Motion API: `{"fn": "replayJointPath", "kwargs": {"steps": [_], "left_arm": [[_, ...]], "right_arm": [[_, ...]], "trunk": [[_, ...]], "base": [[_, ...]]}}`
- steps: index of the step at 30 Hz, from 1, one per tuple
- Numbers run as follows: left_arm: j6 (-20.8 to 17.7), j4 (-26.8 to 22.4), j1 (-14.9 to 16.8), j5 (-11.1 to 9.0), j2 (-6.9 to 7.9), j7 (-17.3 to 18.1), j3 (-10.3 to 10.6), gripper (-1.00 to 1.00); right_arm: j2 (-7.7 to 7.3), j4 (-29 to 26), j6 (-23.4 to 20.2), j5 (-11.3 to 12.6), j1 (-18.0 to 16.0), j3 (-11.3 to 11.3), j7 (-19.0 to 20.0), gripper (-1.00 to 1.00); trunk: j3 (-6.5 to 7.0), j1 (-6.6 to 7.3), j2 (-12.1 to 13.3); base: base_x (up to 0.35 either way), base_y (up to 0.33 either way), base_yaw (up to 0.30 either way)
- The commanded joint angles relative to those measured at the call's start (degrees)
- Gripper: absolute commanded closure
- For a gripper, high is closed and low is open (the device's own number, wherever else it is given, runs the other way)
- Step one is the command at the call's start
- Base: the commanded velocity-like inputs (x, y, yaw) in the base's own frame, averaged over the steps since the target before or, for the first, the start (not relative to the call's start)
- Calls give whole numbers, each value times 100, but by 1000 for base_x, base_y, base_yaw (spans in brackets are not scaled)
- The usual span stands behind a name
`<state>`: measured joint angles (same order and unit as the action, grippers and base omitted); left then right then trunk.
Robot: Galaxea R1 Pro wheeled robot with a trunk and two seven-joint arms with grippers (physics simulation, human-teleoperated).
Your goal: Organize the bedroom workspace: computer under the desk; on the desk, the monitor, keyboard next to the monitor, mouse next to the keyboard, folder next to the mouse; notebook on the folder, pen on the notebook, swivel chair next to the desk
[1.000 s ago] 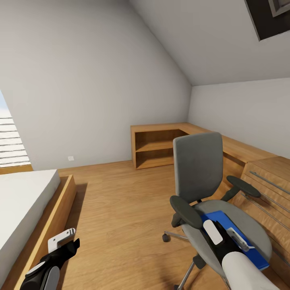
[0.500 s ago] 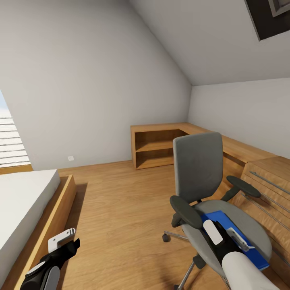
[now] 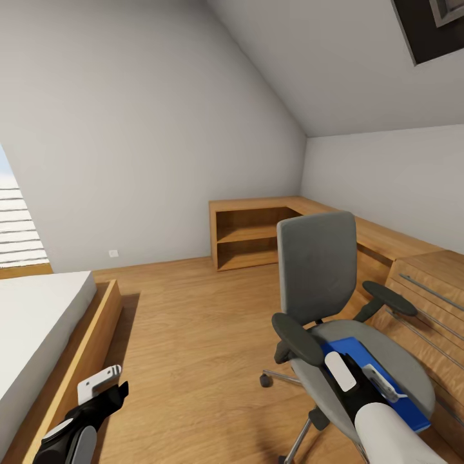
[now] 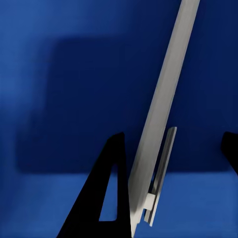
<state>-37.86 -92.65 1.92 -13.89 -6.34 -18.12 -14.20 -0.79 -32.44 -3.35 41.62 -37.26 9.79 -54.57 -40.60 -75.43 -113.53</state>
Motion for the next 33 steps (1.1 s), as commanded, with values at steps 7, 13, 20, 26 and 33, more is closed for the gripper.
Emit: {"fn": "replayJointPath", "kwargs": {"steps": [7, 13, 20, 26, 33], "left_arm": [[-20, -7, 3, -58, -29, -43, -4, -100], [-20, -7, 3, -55, -35, -43, -4, -100], [-20, -7, 2, -58, -34, -44, -4, -100], [-20, -7, 3, -57, -39, -43, -4, -100], [-20, -7, 4, -59, -42, -43, -4, -100]], "right_arm": [[0, -8, -34, 39, -1, 6, -60, 100], [0, -68, -37, 39, -1, 6, -76, 100], [6, -103, -43, 40, -1, 6, -80, 100], [6, -104, -43, 40, -1, 6, -80, 100], [3, -107, -43, 39, -1, 6, -80, 100]], "trunk": [[-6, 1, -3], [-6, 1, -3], [-6, 1, -3], [-6, 1, -3], [-6, 1, -3]], "base": [[0, 0, 0], [0, 0, 0], [0, 0, 0], [0, 0, 0], [0, 0, 0]]}}
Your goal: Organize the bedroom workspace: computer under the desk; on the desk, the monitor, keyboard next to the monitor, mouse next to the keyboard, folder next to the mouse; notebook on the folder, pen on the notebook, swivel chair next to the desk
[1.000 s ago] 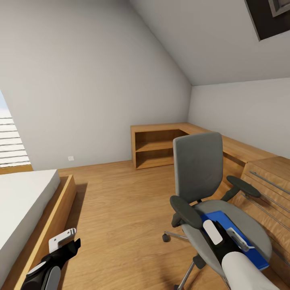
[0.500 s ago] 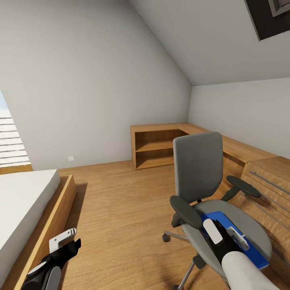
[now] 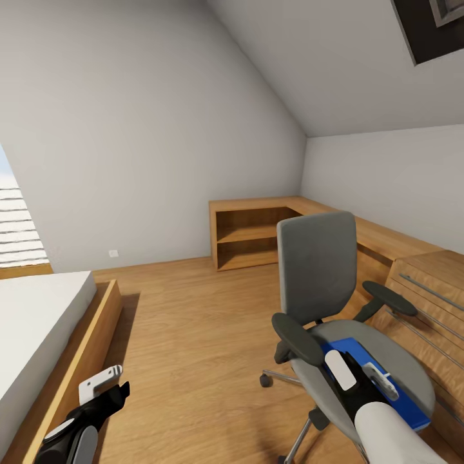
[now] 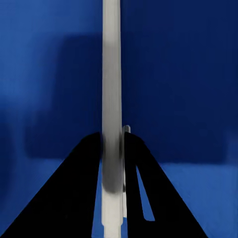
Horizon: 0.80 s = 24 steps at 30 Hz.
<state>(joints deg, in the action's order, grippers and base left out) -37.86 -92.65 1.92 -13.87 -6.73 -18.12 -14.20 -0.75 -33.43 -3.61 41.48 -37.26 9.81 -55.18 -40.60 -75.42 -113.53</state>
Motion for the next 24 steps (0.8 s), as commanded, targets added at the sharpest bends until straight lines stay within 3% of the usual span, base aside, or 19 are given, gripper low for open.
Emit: {"fn": "replayJointPath", "kwargs": {"steps": [1, 8, 24], "left_arm": [[-20, -7, 3, -62, -3, -43, -4, -100], [-20, -7, 5, -60, 0, -43, -4, -100], [-11, -7, 1, -59, -3, -48, -4, -100]], "right_arm": [[-2, -7, -17, 53, 0, 3, -19, 100], [-2, -10, -17, 53, 0, 3, -19, 100], [-6, -14, -17, 53, 0, 3, -19, 100]], "trunk": [[-7, 0, -3], [-7, 0, -3], [281, 352, 639]], "base": [[0, 0, 0], [0, 0, 0], [0, 0, 0]]}}
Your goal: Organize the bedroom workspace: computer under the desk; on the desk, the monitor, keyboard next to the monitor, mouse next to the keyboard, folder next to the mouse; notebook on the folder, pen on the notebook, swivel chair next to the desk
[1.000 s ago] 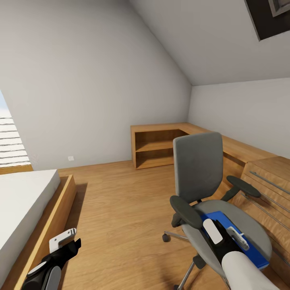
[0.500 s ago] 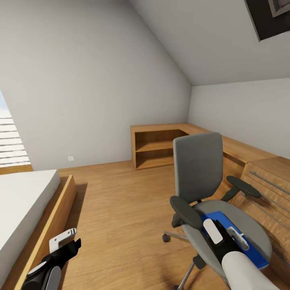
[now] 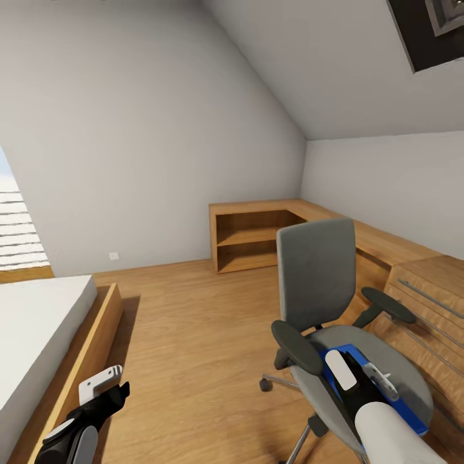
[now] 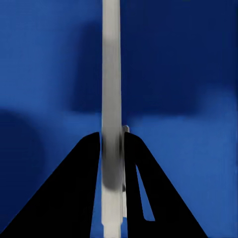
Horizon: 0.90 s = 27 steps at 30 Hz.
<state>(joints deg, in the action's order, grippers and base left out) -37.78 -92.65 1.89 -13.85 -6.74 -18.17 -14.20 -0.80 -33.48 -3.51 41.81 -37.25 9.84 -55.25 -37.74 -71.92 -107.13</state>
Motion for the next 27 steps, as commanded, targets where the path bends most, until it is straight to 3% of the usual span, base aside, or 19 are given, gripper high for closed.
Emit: {"fn": "replayJointPath", "kwargs": {"steps": [1, 11, 24, 27], "left_arm": [[-19, -7, 4, -60, -3, -44, -4, -100], [-19, -7, 4, -57, -3, -46, -4, -100], [-22, 48, 4, -57, -1, -46, 2, -100], [-26, 128, 4, -51, 5, -46, 118, -100]], "right_arm": [[-3, -10, -26, 20, -2, 3, -12, 100], [-13, -31, -26, 15, -2, 12, -12, 100], [-17, -633, -26, 20, 2, 52, -248, 100], [-22, -814, -31, 20, 6, 53, -297, 100]], "trunk": [[12, 23, 38], [192, 243, 440], [425, 528, 961], [479, 594, 1081]], "base": [[0, 0, 0], [-47, 0, 0], [-306, 0, 0], [-334, 0, 0]]}}
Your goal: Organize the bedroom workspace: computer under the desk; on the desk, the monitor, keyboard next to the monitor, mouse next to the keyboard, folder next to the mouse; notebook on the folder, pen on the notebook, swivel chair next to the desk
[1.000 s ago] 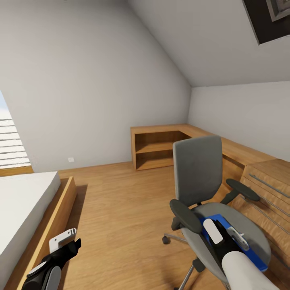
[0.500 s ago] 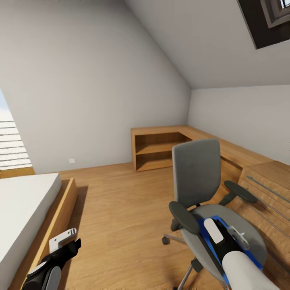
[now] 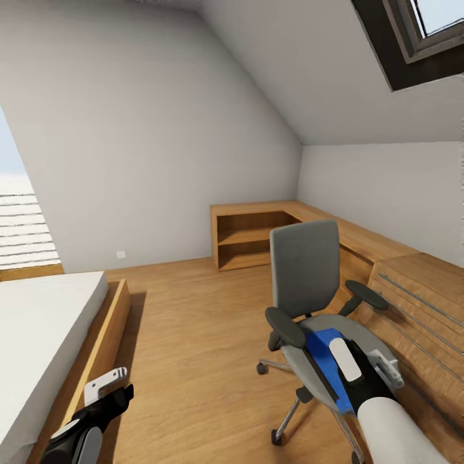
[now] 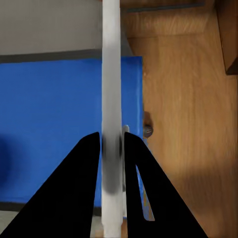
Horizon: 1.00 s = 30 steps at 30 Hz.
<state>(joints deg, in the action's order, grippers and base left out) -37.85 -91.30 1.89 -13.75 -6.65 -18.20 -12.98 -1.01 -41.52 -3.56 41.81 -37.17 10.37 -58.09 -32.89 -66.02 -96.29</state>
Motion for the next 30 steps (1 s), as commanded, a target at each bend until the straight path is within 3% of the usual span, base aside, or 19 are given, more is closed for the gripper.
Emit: {"fn": "replayJointPath", "kwargs": {"steps": [1, 9, 13, 21, 30], "left_arm": [[-20, -1, 4, -60, -3, -43, 13, -100], [-19, 21, 4, -58, -3, -49, 68, -100], [-14, 23, 4, -53, -3, -51, 78, -100], [-12, 24, 4, -49, -4, -59, 84, -100], [-12, 85, 5, -48, -3, -68, 85, -100]], "right_arm": [[-4, -46, -31, 20, 0, -1, -15, 100], [-11, -1088, -567, 18, 127, -7, -24, 100], [-5, -2032, -1047, 19, 542, -8, -13, 100], [17, -3359, -1337, 62, 1160, -14, -9, 100], [19, -3636, -1372, 287, 1273, -14, -18, 100]], "trunk": [[12, 26, 38], [156, 202, 359], [228, 290, 519], [371, 466, 840], [533, 663, 1201]], "base": [[-320, 0, 0], [-142, 0, 0], [-29, 0, 0], [-7, 0, 0], [0, 0, 0]]}}
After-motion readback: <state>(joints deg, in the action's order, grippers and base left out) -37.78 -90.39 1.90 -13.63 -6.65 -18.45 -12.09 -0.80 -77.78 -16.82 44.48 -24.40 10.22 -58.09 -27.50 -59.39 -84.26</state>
